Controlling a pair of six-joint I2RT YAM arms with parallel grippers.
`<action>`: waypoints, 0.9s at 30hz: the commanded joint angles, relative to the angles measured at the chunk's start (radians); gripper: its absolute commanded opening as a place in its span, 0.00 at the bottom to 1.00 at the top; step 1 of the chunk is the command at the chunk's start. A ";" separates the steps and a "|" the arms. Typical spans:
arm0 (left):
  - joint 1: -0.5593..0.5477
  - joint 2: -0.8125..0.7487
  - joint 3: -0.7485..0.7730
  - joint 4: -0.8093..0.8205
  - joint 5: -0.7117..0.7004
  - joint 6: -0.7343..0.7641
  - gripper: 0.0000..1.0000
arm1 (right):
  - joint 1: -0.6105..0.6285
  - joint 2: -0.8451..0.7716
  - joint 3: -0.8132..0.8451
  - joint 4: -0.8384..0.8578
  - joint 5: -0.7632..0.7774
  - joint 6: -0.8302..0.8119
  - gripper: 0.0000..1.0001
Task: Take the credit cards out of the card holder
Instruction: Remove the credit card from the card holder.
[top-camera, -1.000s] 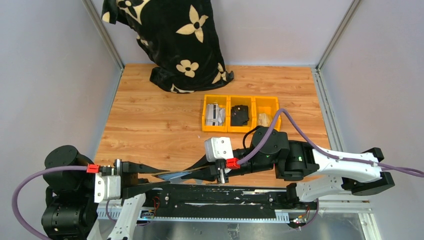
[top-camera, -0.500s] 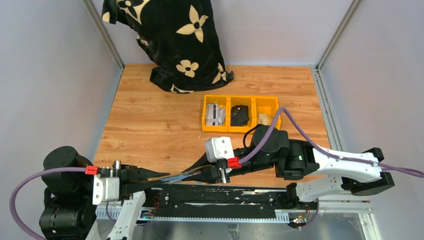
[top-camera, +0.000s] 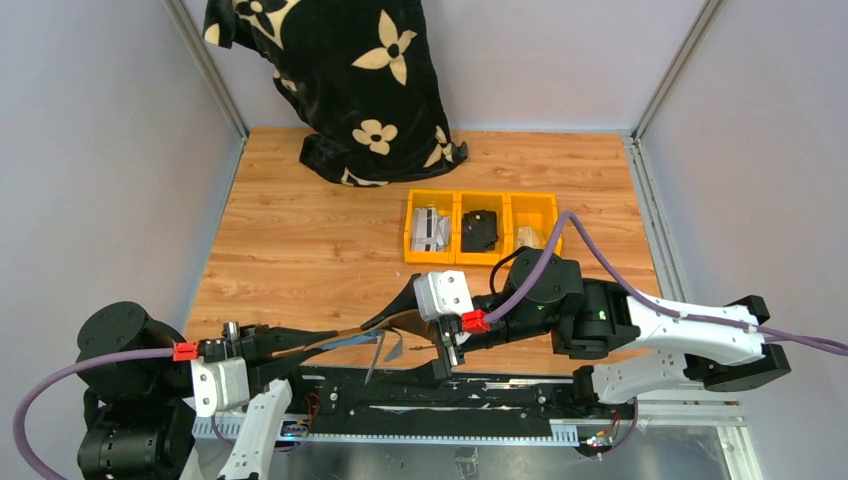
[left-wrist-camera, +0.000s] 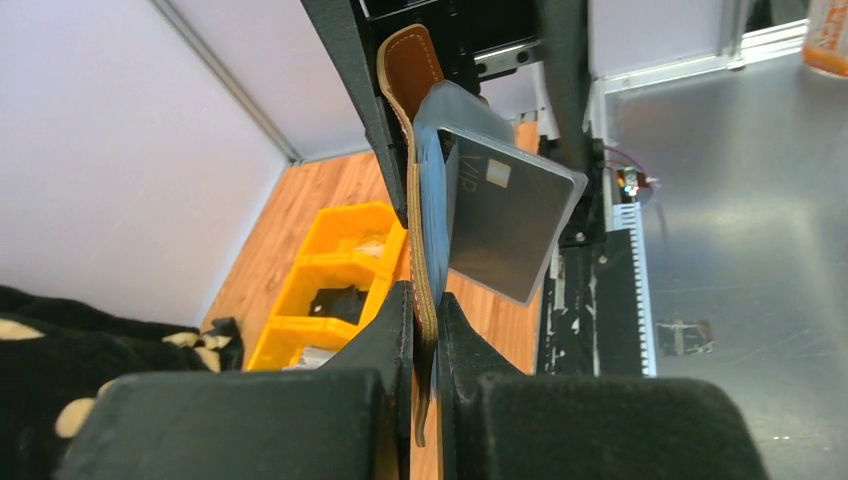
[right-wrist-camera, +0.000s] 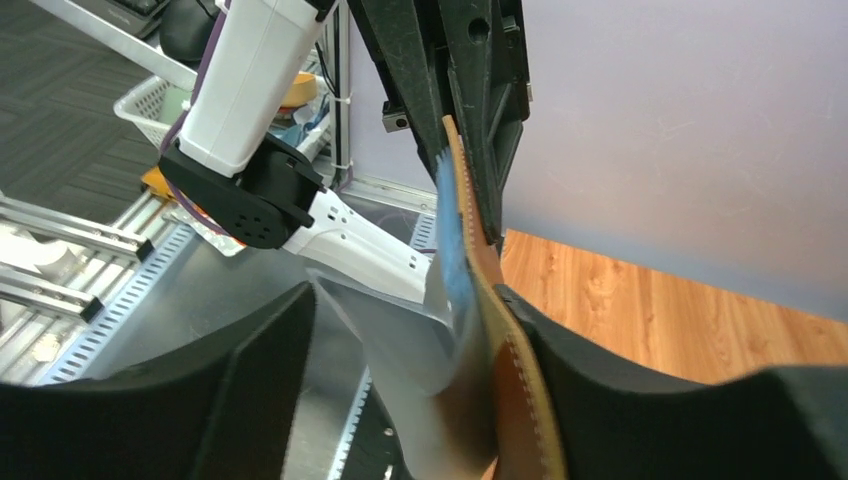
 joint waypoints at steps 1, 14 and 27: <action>0.023 0.001 0.006 0.018 -0.121 0.057 0.00 | 0.003 -0.027 -0.033 0.072 -0.013 0.030 0.71; 0.056 0.006 0.006 0.020 -0.214 0.046 0.00 | 0.011 -0.159 -0.198 0.193 0.397 0.090 0.76; 0.068 -0.001 -0.102 0.021 -0.296 0.053 0.00 | 0.147 -0.053 -0.084 0.103 0.848 -0.078 0.77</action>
